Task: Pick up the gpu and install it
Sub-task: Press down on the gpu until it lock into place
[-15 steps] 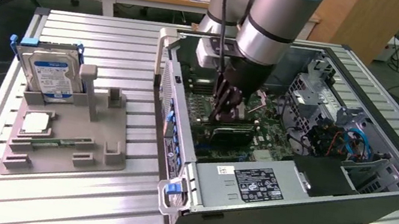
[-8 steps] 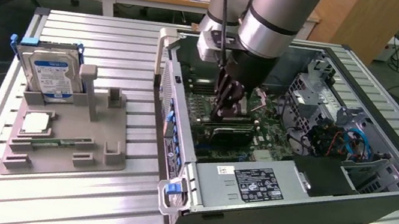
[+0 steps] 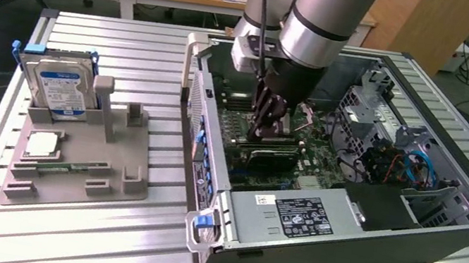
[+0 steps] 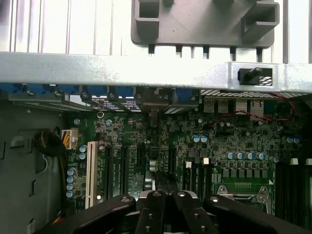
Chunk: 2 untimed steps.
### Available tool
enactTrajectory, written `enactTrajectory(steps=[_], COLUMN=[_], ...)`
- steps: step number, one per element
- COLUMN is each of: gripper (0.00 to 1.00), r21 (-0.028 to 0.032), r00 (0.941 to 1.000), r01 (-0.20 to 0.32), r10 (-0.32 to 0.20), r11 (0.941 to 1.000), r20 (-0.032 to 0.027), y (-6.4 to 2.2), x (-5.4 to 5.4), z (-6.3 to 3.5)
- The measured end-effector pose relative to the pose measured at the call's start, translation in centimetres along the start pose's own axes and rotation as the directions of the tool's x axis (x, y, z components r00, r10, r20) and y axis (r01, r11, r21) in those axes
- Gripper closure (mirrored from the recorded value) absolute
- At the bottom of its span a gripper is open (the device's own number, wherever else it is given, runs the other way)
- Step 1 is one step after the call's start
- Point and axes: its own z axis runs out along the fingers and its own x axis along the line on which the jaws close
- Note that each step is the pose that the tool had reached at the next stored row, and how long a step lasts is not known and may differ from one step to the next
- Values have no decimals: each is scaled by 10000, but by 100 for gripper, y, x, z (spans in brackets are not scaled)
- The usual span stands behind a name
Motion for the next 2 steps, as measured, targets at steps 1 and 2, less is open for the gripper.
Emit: enactTrajectory(steps=[1, 2], gripper=[90, 90], r21=[0, 0], r00=[10000, 10000], r01=[0, 0], r10=[0, 0], r11=[10000, 10000], r20=[0, 0], y=[0, 0], x=[0, 0], z=[0, 0])
